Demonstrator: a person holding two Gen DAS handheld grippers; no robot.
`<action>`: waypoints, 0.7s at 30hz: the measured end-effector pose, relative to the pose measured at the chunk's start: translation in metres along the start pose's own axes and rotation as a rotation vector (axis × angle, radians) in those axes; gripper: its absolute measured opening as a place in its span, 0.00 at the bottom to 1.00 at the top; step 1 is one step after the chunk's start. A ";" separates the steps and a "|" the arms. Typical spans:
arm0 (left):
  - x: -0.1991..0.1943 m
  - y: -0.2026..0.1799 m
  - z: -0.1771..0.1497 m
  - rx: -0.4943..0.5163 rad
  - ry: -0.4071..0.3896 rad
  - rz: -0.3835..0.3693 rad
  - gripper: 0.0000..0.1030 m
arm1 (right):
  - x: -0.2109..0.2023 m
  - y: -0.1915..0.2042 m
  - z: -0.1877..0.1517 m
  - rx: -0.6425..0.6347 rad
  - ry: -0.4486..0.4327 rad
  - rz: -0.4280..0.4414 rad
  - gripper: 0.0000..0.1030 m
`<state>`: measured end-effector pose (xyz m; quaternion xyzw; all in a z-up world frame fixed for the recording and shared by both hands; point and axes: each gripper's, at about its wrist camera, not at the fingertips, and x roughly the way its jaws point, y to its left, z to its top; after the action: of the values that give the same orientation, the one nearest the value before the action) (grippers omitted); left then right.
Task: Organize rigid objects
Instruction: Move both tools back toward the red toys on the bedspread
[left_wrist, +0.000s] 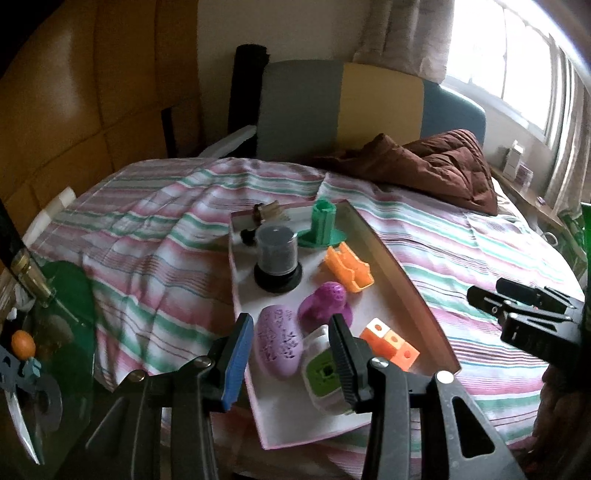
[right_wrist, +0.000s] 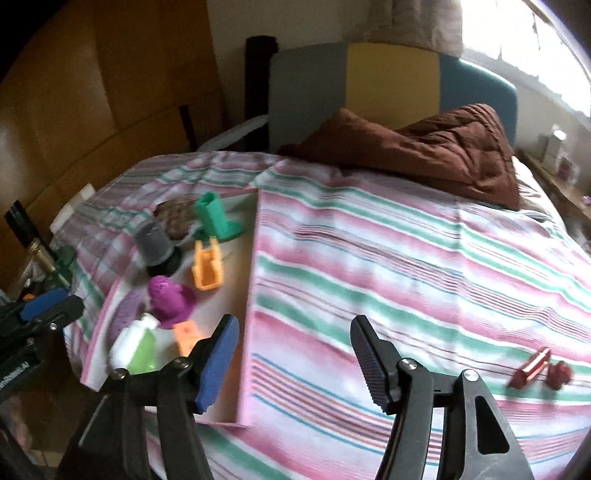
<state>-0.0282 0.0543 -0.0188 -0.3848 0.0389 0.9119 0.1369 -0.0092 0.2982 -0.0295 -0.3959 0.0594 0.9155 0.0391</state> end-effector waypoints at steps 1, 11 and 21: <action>0.000 -0.004 0.001 0.008 -0.001 -0.006 0.41 | -0.001 -0.006 0.000 0.005 -0.001 -0.011 0.62; 0.000 -0.037 0.012 0.069 -0.002 -0.064 0.41 | -0.024 -0.093 0.003 0.090 -0.009 -0.159 0.64; 0.000 -0.071 0.019 0.130 -0.002 -0.123 0.41 | -0.049 -0.212 -0.001 0.264 -0.044 -0.384 0.68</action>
<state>-0.0219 0.1263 -0.0029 -0.3758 0.0741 0.8978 0.2172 0.0507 0.5069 -0.0108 -0.3715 0.1016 0.8839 0.2652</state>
